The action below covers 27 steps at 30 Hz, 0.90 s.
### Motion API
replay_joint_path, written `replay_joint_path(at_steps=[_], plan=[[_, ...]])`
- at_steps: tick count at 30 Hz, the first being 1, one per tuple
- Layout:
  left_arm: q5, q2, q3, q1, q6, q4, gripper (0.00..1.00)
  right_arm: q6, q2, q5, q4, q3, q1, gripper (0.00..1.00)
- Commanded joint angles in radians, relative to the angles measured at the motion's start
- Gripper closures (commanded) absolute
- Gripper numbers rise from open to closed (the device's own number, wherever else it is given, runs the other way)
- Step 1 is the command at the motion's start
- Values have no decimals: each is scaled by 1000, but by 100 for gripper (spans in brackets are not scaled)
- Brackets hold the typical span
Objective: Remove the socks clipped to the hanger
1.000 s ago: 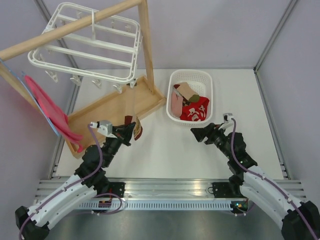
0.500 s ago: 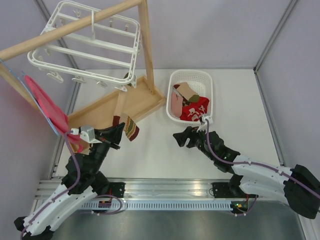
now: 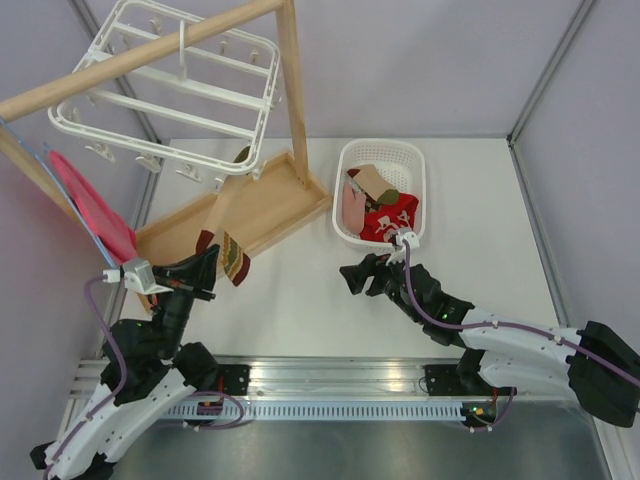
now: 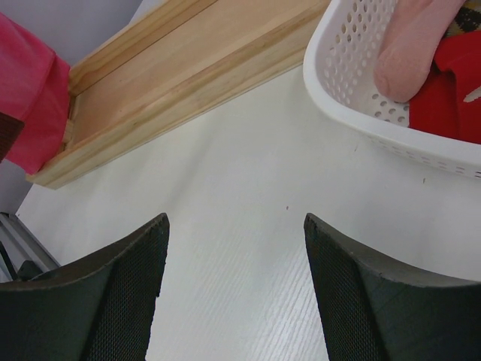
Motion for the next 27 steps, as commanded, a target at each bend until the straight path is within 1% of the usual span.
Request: replay_joint_path(at_steps=[1,12,16,20,24,27], plan=[[-75,-67,96,-4,23,-44,98,-21,-18,37,11,40,10,23],[-126,-70,228,-4,100,-144,98,-30,-22,45,3,42,18,23],[-95,-63,242,-4,102,-158,98,-33,-18,50,5,43,21,23],[-48,-37,215,-2,59,-162,98,-32,-9,50,6,51,24,23],[43,78,190,-2,8,-144,98,-43,-7,50,0,66,36,23],[113,181,158,-2,-16,-87,98,-44,-7,59,-1,72,45,23]])
